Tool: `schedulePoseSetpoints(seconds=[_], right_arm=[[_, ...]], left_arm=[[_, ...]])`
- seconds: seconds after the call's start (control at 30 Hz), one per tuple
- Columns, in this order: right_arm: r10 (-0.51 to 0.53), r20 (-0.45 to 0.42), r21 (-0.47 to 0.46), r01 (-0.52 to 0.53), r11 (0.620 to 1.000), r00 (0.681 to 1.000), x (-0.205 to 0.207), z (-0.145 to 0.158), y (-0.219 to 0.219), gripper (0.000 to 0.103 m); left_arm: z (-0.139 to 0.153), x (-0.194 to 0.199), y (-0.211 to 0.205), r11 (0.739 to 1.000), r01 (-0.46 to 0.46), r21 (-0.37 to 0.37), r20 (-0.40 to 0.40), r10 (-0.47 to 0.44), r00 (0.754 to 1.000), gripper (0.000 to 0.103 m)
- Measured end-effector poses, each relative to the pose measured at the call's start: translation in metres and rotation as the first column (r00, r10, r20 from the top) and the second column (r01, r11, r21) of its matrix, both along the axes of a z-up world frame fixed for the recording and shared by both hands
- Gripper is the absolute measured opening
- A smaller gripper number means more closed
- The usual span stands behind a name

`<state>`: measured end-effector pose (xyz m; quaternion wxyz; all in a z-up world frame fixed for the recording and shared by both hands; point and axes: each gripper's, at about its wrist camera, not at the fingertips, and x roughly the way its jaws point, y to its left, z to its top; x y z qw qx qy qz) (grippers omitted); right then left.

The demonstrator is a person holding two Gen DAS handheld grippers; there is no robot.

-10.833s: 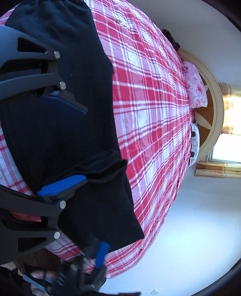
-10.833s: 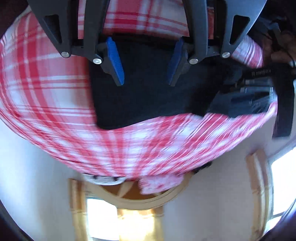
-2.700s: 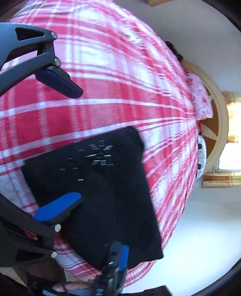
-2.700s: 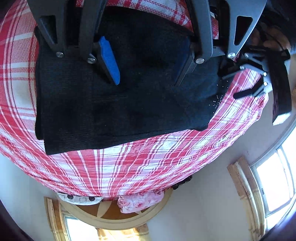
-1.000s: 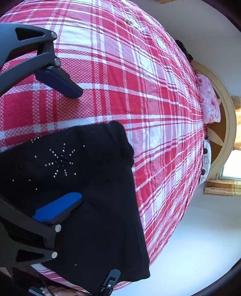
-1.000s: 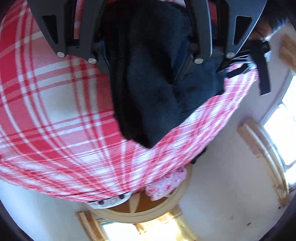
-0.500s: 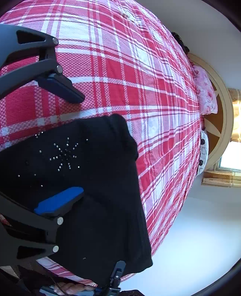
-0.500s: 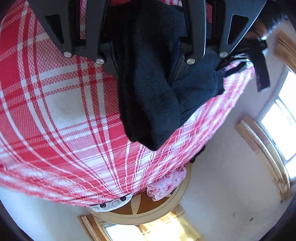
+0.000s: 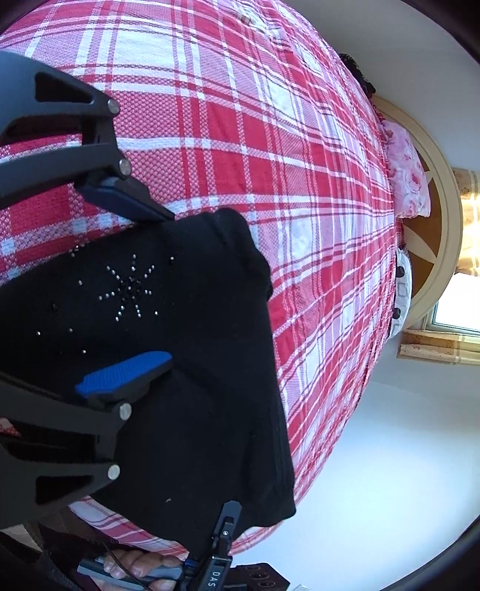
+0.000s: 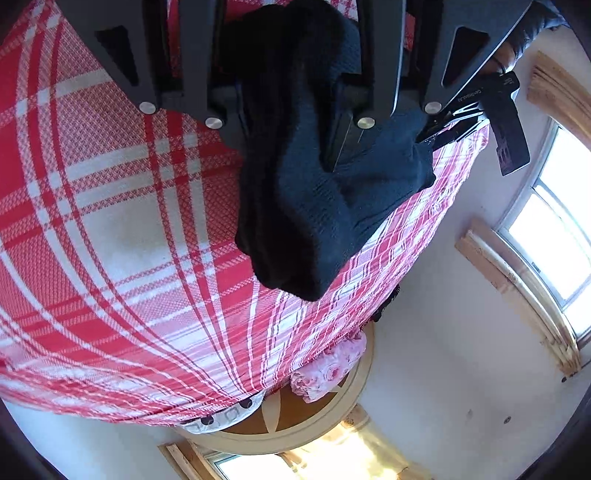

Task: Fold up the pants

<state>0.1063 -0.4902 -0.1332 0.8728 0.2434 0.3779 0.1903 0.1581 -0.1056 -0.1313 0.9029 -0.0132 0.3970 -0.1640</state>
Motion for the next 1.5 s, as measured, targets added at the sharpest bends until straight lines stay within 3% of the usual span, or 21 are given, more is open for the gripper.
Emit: schedulePoseSetpoints(seconds=[0.17, 0.23, 0.3, 0.4, 0.77, 1.13, 1.33, 1.5], right_arm=[[-0.022, 0.031, -0.046, 0.023, 0.999, 0.999, -0.008, 0.007, 0.007, 0.034], [-0.034, 0.043, -0.070, 0.037, 0.997, 0.999, -0.012, 0.009, 0.011, 0.033], [-0.047, 0.049, -0.082, 0.051, 0.995, 0.998, -0.015, 0.010, 0.014, 0.031], [-0.062, 0.065, -0.114, 0.070, 0.991, 0.996, -0.021, 0.014, 0.019, 0.031], [-0.081, 0.052, -0.146, 0.088, 0.985, 0.995, -0.024, 0.024, 0.025, 0.029], [-0.034, 0.074, -0.159, 0.046, 0.986, 0.997, -0.021, 0.051, 0.042, 0.029], [0.048, 0.081, -0.158, -0.035, 0.987, 0.996, -0.002, 0.064, 0.076, 0.028], [0.154, 0.096, -0.156, -0.137, 0.978, 0.983, 0.023, 0.075, 0.129, 0.028]], left_arm=[[0.001, -0.002, 0.005, 0.999, 0.003, -0.033, 0.002, -0.003, 1.000, 0.049], [0.001, -0.001, 0.009, 0.998, 0.005, -0.061, 0.001, -0.005, 1.000, 0.034], [0.002, -0.001, 0.011, 0.997, 0.012, -0.079, 0.000, -0.012, 1.000, 0.026], [0.003, -0.001, 0.011, 0.996, 0.024, -0.088, -0.002, -0.024, 1.000, 0.021], [0.008, -0.004, 0.018, 0.992, 0.030, -0.120, 0.000, -0.031, 1.000, 0.016], [0.023, -0.011, 0.041, 0.986, 0.019, -0.164, 0.011, -0.017, 1.000, 0.012], [0.036, -0.011, 0.078, 0.988, -0.045, -0.151, 0.034, 0.050, 0.998, 0.012], [0.047, -0.009, 0.127, 0.982, -0.144, -0.118, 0.064, 0.153, 0.986, 0.012]])
